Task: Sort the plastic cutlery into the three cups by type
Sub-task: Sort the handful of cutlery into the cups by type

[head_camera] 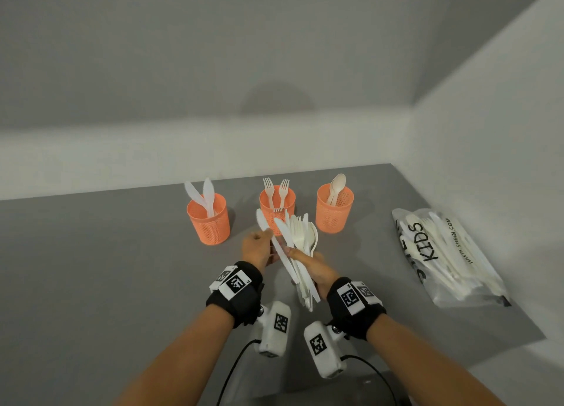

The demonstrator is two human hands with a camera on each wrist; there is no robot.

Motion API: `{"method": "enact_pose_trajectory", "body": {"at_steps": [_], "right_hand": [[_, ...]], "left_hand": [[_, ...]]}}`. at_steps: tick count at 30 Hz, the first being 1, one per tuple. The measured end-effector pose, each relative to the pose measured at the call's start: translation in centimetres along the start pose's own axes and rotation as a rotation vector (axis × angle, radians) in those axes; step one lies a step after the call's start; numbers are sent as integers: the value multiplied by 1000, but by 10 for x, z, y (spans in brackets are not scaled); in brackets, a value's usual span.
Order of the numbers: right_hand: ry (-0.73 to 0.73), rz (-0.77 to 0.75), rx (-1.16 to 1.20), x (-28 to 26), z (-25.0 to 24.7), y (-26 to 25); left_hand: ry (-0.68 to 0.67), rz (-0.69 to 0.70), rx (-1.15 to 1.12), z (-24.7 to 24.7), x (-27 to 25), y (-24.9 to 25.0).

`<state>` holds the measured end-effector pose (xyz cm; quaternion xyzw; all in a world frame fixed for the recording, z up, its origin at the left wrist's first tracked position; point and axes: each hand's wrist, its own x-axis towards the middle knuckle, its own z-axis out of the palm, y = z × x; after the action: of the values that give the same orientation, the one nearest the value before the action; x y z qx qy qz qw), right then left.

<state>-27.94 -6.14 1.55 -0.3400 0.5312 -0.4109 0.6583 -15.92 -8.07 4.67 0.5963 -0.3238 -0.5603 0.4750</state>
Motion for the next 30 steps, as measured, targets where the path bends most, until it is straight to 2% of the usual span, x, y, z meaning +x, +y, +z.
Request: {"method": "enact_pose_trajectory", "body": {"at_steps": [5, 10, 13, 18, 22, 25, 30], "right_hand": [[47, -1, 131, -2, -4, 4], [60, -59, 32, 0, -1, 4], [24, -77, 28, -4, 2, 1], [-26, -37, 45, -8, 0, 3], [-61, -52, 87, -13, 1, 0], [-70, -54, 89, -14, 4, 0], [-101, -37, 118, -16, 7, 1]], "left_hand": [[99, 33, -73, -1, 0, 1], [-64, 49, 147, 10, -16, -3], [-55, 52, 161, 13, -17, -5], [-30, 60, 100, 11, -14, -2], [90, 99, 45, 8, -3, 6], [160, 60, -52, 3, 7, 10], [153, 14, -182, -5, 9, 20]]}}
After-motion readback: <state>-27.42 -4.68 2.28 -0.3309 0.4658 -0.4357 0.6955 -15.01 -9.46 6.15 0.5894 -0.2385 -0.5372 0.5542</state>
